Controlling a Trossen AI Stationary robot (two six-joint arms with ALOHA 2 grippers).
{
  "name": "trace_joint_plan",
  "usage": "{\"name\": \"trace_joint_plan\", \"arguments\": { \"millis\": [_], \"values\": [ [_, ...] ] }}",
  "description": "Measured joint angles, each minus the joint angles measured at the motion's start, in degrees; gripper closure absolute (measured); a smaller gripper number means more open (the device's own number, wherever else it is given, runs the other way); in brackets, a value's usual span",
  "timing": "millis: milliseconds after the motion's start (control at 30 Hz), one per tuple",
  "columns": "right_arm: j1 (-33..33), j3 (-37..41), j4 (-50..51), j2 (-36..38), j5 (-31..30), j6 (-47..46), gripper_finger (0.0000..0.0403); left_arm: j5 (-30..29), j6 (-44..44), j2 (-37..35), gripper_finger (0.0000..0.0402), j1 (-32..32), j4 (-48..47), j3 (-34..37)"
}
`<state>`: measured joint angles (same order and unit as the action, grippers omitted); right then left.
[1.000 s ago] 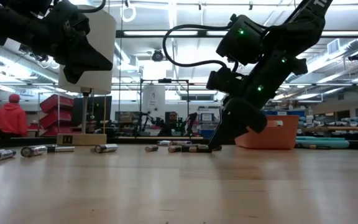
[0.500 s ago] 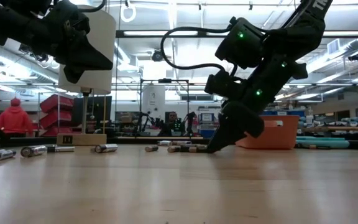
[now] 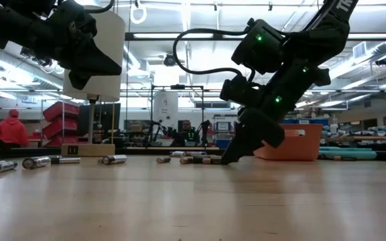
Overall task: Sort batteries
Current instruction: Put the black battery into the orange bin
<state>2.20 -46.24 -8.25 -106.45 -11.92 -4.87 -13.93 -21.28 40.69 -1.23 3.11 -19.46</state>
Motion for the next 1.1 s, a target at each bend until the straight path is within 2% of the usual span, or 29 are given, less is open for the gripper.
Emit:
{"name": "trace_joint_plan", "arguments": {
  "millis": [233,600,867,1100],
  "values": [
    [0.26,0.05,0.33,0.59,-0.02,0.10,0.0392,0.00,0.00,-0.01,0.0371,0.01,0.00,0.00],
    [0.79,0.37,5.95,8.59,-0.05,-1.42,0.0396,0.00,0.00,0.00,0.0371,0.01,-0.02,0.00],
    [0.34,0.26,9.50,17.89,-5.28,-6.13,0.0396,0.00,0.00,0.00,0.0371,0.01,0.04,0.00],
    [-3.94,0.22,17.58,27.91,-9.97,-12.09,0.0396,0.00,0.00,0.00,0.0371,0.00,0.17,0.00]
  ]
}}
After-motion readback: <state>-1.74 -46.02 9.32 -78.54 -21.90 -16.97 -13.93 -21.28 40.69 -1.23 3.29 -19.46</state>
